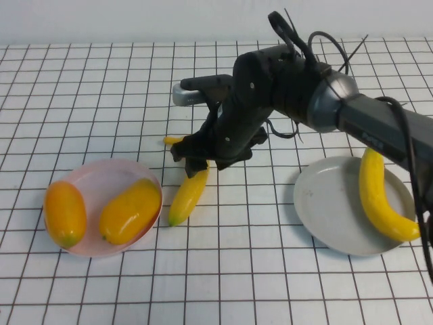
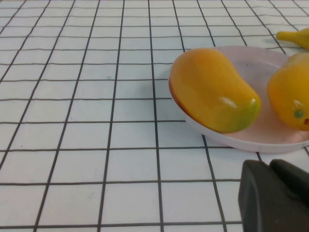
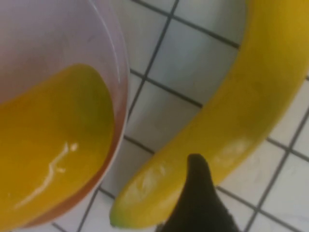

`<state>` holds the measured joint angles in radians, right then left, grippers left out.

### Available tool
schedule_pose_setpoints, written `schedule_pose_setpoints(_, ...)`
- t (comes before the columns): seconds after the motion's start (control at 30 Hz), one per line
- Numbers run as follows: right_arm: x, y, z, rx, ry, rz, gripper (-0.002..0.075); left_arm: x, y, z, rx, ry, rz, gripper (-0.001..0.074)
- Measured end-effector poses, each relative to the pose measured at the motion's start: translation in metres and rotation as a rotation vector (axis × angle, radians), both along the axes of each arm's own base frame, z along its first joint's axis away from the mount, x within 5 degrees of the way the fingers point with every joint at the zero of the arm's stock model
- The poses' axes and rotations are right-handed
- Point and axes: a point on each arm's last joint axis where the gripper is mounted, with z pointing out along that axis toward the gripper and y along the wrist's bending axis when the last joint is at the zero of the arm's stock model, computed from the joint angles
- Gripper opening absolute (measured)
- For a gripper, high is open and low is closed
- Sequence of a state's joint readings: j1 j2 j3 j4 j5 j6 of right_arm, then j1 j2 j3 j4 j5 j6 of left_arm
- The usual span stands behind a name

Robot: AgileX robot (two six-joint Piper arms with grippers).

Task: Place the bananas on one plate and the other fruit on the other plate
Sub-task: Put another type of fruit in the right plate

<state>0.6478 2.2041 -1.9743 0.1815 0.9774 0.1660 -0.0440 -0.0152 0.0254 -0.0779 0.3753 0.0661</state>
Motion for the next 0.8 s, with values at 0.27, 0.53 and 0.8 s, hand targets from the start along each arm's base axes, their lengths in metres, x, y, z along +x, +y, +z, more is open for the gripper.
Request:
schedule_pose_setpoints(0.27,0.027,0.019,-0.023,-0.03,0.056,-0.051,0.0432,0.0,0.0,0.0,0.0,0.0,0.0,-0.0004)
schedule_pose_setpoints(0.53,0.033,0.023,-0.044,-0.079,0.105,-0.064,0.038,0.0,0.0,0.0,0.0,0.0,0.0,-0.0004)
schedule_pose_setpoints(0.8,0.032,0.017,-0.001,-0.083,0.006,-0.058,0.0316,0.0,0.0,0.0,0.0,0.0,0.0,-0.0004)
